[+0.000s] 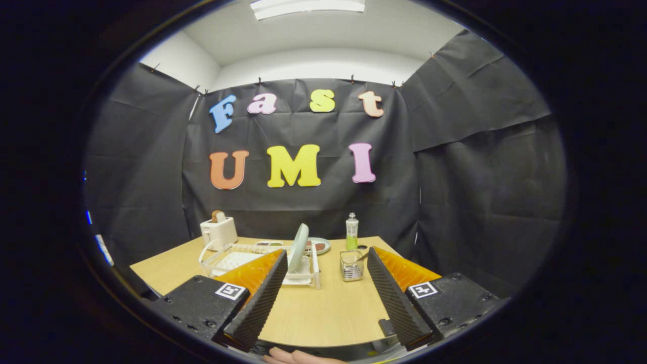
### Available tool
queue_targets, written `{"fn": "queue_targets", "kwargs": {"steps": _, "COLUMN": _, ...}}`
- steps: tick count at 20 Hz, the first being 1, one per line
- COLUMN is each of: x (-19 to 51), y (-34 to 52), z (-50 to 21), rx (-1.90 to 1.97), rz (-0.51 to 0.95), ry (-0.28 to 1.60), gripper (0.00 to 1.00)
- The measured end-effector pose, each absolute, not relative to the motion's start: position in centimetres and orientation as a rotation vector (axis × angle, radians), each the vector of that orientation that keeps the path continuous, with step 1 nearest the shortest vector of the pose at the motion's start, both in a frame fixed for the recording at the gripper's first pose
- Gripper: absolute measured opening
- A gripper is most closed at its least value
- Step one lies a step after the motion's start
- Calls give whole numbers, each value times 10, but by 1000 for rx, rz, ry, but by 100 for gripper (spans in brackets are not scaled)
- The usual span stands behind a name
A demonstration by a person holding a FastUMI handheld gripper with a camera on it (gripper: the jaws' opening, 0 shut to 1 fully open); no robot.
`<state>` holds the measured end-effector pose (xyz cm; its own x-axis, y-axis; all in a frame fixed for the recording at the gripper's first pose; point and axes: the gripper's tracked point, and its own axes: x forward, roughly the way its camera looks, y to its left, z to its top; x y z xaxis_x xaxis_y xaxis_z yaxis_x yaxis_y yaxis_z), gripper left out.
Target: Take the plate from the dish rack, then take the spoon from the basket and place it into the plate.
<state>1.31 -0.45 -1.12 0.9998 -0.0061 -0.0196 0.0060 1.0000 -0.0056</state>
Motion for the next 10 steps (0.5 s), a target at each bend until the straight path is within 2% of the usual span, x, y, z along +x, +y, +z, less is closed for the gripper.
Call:
{"fn": "queue_targets", "kwargs": {"steps": 5, "x": 35, "y": -10, "z": 4, "rx": -9, "rz": -3, "ry": 16, "gripper": 100}}
{"fn": "queue_targets", "kwargs": {"steps": 10, "x": 85, "y": -12, "z": 11, "rx": -7, "rz": 13, "ry": 57, "gripper": 100}}
